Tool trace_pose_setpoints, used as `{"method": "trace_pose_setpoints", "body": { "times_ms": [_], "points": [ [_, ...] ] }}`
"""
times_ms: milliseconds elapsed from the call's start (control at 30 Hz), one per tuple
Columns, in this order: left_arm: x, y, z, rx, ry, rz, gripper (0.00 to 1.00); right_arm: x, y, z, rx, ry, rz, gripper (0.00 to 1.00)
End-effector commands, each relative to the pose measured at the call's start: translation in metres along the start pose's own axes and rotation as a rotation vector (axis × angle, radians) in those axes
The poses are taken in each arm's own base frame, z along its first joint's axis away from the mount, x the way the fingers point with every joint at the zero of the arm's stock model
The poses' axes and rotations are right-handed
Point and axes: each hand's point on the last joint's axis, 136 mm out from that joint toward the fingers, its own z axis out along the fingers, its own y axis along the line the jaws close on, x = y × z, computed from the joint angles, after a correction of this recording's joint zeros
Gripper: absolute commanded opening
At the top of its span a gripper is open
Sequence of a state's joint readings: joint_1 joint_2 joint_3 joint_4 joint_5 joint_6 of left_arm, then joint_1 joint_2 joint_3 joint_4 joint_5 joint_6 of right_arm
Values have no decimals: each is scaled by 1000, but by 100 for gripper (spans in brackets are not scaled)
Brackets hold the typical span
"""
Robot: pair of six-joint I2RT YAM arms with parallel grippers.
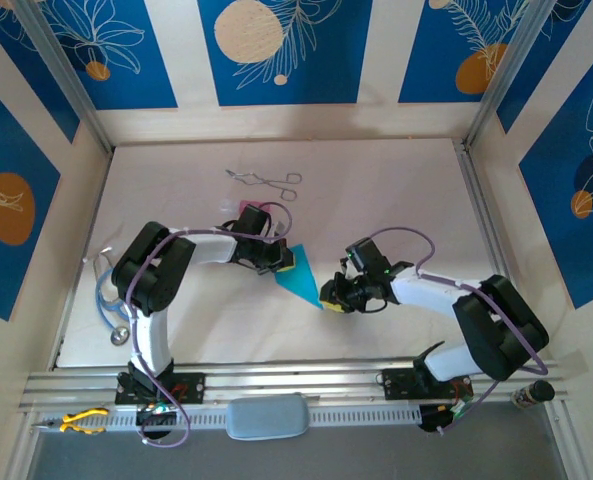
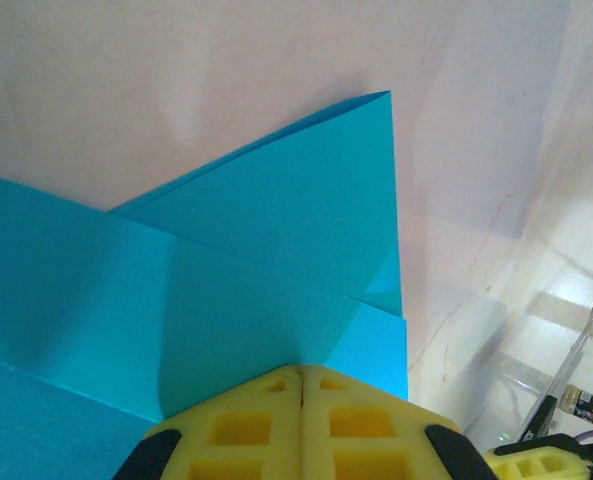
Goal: Fold a paper plane with a square sheet of paper (pick it up from the middle)
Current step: Turn over the paper at the center of the table.
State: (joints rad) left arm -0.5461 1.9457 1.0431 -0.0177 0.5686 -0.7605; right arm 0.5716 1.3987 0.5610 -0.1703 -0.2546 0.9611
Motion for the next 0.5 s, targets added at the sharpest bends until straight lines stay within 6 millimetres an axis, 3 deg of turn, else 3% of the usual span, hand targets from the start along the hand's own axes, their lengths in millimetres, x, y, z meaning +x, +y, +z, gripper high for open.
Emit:
{"method": "trace_pose_setpoints", "body": {
  "times_ms": [0,233,467],
  "points": [
    [4,11,0,-25,20,-41,4,7,-2,5,17,34,28,27],
    [5,11,0,-24,22,-46,4,5,-7,13,47,42,41,27],
    [5,11,0,-23,23,-50,4,3,0,16,-4,37,33,25]
  ]
}}
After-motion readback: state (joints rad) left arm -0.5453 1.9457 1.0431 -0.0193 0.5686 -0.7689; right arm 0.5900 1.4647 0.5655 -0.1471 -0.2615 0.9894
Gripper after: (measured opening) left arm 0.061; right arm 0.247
